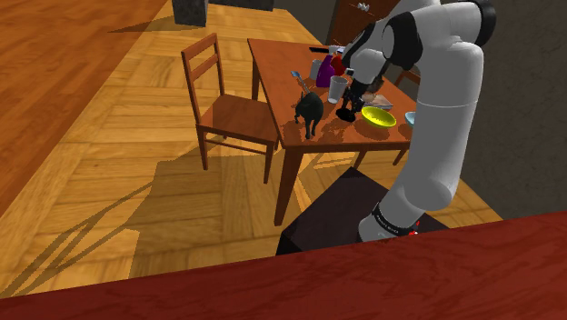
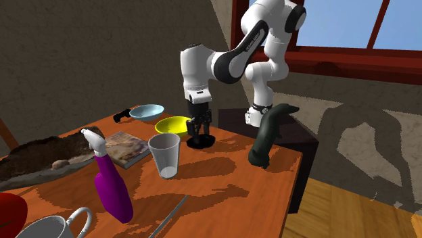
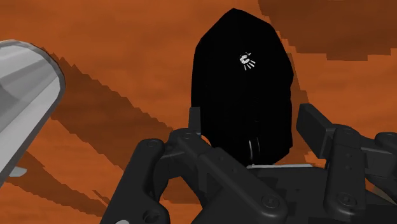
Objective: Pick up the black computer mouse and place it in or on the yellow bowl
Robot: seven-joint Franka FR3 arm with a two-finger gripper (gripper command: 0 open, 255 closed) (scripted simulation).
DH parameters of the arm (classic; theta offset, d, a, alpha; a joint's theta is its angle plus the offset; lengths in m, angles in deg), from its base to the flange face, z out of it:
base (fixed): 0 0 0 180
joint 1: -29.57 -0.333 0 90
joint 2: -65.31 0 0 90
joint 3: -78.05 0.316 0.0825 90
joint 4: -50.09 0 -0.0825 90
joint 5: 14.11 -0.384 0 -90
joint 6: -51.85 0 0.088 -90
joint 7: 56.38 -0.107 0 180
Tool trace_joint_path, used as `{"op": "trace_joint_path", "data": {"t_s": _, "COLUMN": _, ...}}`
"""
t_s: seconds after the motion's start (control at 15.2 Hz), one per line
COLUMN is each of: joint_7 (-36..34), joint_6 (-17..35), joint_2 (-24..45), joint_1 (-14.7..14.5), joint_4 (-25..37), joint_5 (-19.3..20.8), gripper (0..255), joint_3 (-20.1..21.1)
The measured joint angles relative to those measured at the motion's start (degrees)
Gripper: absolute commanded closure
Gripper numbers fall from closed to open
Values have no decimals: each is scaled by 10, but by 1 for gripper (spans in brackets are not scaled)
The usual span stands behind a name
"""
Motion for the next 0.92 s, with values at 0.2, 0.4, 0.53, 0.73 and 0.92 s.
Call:
{"op": "trace_joint_path", "data": {"t_s": 0.2, "joint_7": -16, "joint_6": -13, "joint_2": -20, "joint_1": -15, "joint_4": 2, "joint_5": 22, "gripper": 255, "joint_3": -16}}
{"op": "trace_joint_path", "data": {"t_s": 0.4, "joint_7": -30, "joint_6": -29, "joint_2": -37, "joint_1": -27, "joint_4": 10, "joint_5": 42, "gripper": 255, "joint_3": -29}}
{"op": "trace_joint_path", "data": {"t_s": 0.53, "joint_7": -39, "joint_6": -39, "joint_2": -47, "joint_1": -34, "joint_4": 15, "joint_5": 55, "gripper": 255, "joint_3": -37}}
{"op": "trace_joint_path", "data": {"t_s": 0.73, "joint_7": -50, "joint_6": -56, "joint_2": -59, "joint_1": -41, "joint_4": 28, "joint_5": 70, "gripper": 255, "joint_3": -47}}
{"op": "trace_joint_path", "data": {"t_s": 0.92, "joint_7": -67, "joint_6": -72, "joint_2": -80, "joint_1": -55, "joint_4": 35, "joint_5": 93, "gripper": 255, "joint_3": -59}}
